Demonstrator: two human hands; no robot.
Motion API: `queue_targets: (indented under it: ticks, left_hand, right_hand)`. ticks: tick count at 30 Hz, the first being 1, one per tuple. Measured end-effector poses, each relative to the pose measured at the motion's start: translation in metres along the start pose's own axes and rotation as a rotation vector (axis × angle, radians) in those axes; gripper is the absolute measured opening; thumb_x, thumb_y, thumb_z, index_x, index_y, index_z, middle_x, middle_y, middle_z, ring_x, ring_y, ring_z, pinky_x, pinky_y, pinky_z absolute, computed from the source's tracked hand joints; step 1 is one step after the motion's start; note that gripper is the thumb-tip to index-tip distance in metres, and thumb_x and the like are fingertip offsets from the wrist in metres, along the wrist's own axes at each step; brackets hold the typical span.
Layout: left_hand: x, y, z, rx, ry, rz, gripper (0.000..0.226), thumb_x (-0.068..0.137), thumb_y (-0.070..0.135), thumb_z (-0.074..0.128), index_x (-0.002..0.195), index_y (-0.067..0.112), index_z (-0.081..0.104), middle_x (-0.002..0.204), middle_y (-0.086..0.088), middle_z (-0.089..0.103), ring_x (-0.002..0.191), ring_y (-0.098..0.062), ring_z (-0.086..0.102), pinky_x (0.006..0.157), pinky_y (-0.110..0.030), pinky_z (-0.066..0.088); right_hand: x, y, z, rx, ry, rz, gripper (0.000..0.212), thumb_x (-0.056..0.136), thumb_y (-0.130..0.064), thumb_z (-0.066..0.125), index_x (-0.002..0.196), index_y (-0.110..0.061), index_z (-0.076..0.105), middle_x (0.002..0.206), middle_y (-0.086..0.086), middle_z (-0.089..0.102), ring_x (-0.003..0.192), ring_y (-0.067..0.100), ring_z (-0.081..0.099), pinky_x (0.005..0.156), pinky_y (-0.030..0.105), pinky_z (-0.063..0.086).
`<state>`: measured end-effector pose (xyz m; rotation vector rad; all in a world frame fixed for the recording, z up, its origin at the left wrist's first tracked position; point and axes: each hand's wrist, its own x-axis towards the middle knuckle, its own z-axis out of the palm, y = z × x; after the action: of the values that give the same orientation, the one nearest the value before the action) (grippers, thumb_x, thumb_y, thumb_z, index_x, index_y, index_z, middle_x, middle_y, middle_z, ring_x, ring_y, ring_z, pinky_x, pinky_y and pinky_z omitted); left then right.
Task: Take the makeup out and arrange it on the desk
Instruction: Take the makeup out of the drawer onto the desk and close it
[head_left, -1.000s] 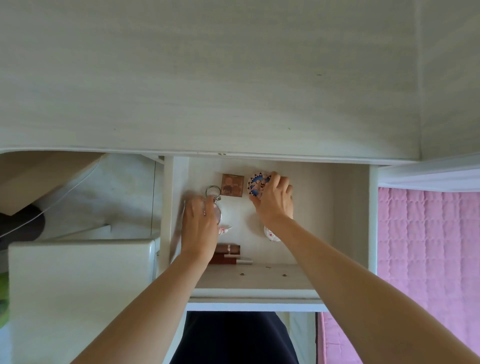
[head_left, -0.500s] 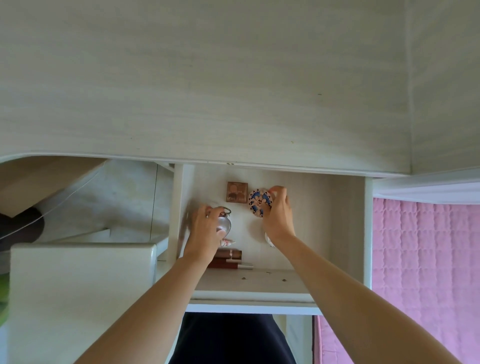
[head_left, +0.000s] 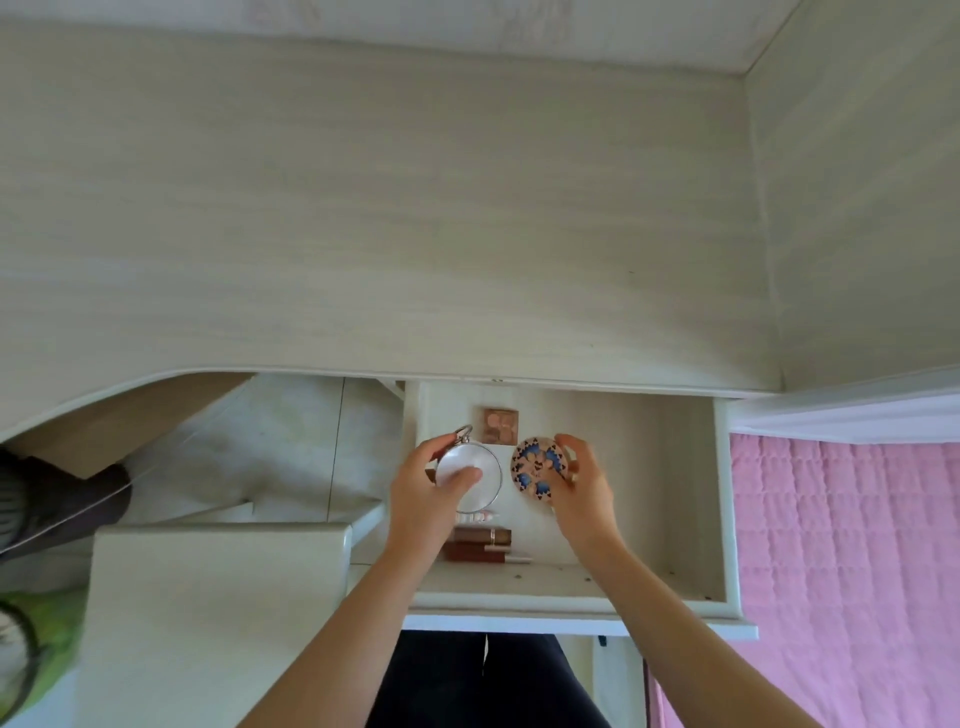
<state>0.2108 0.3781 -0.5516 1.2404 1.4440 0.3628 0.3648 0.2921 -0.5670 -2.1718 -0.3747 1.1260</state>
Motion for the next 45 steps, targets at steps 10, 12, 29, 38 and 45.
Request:
queue_targets:
  ticks: [10, 12, 29, 38, 45]
  left_hand:
    - [0.011, 0.049, -0.079, -0.139, 0.083, 0.099, 0.038, 0.078, 0.011, 0.074, 0.112, 0.026, 0.065, 0.104, 0.018, 0.066, 0.091, 0.008, 0.059, 0.069, -0.007, 0.044]
    - [0.024, 0.058, -0.094, -0.149, 0.078, 0.121, 0.037, 0.078, 0.011, 0.075, 0.111, 0.027, 0.066, 0.103, 0.017, 0.067, 0.089, 0.01, 0.059, 0.071, -0.007, 0.045]
    - [0.184, 0.138, -0.136, -0.078, 0.068, 0.227, 0.037, 0.075, 0.008, 0.075, 0.107, 0.024, 0.065, 0.103, 0.007, 0.067, 0.096, -0.015, 0.062, 0.075, -0.023, 0.049]
    - [0.233, 0.164, -0.129, -0.041, 0.021, 0.203, 0.037, 0.075, 0.011, 0.076, 0.107, 0.025, 0.064, 0.106, 0.002, 0.066, 0.096, -0.017, 0.063, 0.068, -0.021, 0.047]
    - [0.253, 0.171, -0.125, 0.054, 0.0, 0.232, 0.038, 0.076, 0.014, 0.076, 0.11, 0.024, 0.063, 0.109, 0.0, 0.065, 0.094, -0.016, 0.063, 0.068, -0.02, 0.046]
  right_hand:
    - [-0.035, -0.074, 0.015, 0.254, 0.032, -0.074, 0.037, 0.095, -0.007, 0.05, 0.119, -0.035, 0.054, 0.112, 0.001, 0.06, 0.101, 0.02, 0.063, 0.085, 0.039, 0.056]
    - [-0.032, -0.093, 0.021, 0.27, 0.037, -0.108, 0.036, 0.096, -0.009, 0.05, 0.119, -0.036, 0.054, 0.113, 0.003, 0.059, 0.101, 0.021, 0.063, 0.085, 0.039, 0.056]
    - [0.077, -0.234, 0.074, 0.078, 0.038, -0.301, 0.037, 0.095, -0.017, 0.049, 0.128, -0.032, 0.053, 0.115, 0.004, 0.058, 0.104, 0.02, 0.058, 0.088, 0.045, 0.053]
    - [0.124, -0.266, 0.081, 0.005, 0.037, -0.296, 0.042, 0.096, -0.012, 0.046, 0.134, -0.028, 0.049, 0.121, 0.008, 0.054, 0.108, 0.02, 0.054, 0.082, 0.03, 0.051]
    - [0.146, -0.27, 0.083, -0.023, 0.019, -0.326, 0.042, 0.096, -0.012, 0.044, 0.135, -0.027, 0.049, 0.125, 0.005, 0.055, 0.106, 0.018, 0.056, 0.067, 0.015, 0.045]
